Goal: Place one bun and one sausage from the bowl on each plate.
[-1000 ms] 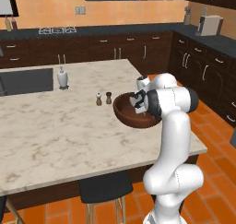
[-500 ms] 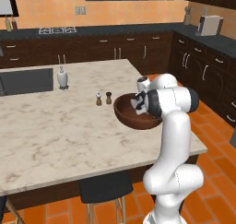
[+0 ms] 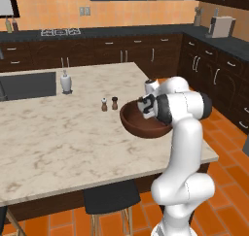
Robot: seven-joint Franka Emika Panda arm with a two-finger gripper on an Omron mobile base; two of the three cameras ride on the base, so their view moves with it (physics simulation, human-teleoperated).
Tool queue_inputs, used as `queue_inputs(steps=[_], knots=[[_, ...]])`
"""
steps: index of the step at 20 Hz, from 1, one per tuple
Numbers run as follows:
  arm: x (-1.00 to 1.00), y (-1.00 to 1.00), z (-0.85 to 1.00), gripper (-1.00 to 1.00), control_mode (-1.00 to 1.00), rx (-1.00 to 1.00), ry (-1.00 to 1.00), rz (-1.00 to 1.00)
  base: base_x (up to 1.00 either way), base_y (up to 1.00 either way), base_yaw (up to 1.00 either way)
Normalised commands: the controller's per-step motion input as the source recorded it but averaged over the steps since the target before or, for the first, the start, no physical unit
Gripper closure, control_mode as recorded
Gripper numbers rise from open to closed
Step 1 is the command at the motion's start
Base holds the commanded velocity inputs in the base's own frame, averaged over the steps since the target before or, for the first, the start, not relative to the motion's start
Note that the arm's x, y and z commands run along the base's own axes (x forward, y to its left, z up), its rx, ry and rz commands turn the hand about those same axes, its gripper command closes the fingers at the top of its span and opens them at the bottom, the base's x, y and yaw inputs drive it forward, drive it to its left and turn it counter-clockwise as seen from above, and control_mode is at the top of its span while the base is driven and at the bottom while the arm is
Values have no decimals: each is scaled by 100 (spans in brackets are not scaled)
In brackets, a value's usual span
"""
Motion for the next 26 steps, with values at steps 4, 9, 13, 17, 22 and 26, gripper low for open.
queue_inputs(steps=[4, 9, 13, 17, 22, 26], knots=[[-29, 41, 100, 100, -100, 16, 0, -4, 0, 0, 0], [-70, 32, 100, 100, -100, 24, -1, -6, 0, 0, 0], [-100, 5, 99, 100, -100, 18, 7, -3, 0, 0, 0], [-100, 32, 63, 100, -100, 8, 35, -1, 0, 0, 0], [-100, 49, -24, 100, -100, 0, 14, -1, 0, 0, 0], [-100, 2, -71, 100, -100, -3, -23, 0, 0, 0, 0]])
